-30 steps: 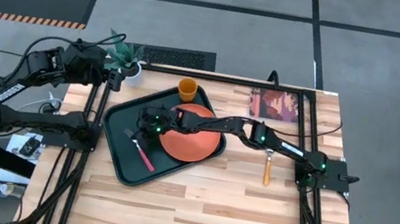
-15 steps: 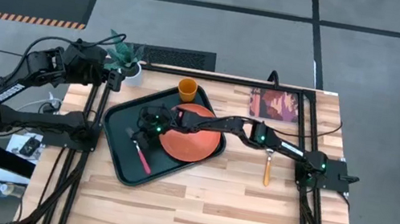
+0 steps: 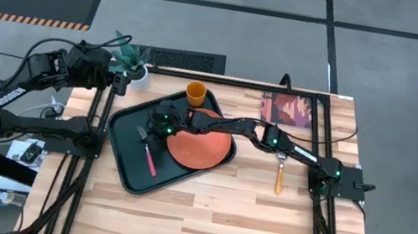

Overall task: Pick and place plate/cup/fork/spoon on tray
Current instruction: Put the pink fork on the black tray, then put the yellow spoon on the black tray

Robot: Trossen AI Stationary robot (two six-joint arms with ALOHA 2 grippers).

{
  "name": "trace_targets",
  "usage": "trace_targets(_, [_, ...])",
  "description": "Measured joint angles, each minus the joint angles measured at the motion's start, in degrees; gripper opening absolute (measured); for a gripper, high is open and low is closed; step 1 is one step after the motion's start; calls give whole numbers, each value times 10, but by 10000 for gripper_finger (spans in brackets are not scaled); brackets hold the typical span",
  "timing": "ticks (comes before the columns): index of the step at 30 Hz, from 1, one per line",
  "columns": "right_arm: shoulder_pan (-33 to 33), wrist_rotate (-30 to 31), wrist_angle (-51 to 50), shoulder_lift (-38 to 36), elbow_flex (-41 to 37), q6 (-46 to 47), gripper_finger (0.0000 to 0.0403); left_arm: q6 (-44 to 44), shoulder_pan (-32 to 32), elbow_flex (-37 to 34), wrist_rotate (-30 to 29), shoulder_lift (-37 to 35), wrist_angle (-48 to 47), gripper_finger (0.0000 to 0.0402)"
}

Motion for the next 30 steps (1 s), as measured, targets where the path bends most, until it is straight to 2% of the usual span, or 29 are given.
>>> trace_targets(12, [13,8,-31,0,0,-134,193,0,0,0,0,0,0,206])
trace_targets(23, [15,75,-65,-4,18,-244,217,-1,0,0,0,0,0,206])
trace_targets(30, [15,122,-108,-35,16,-295,226,1,0,0,0,0,0,206])
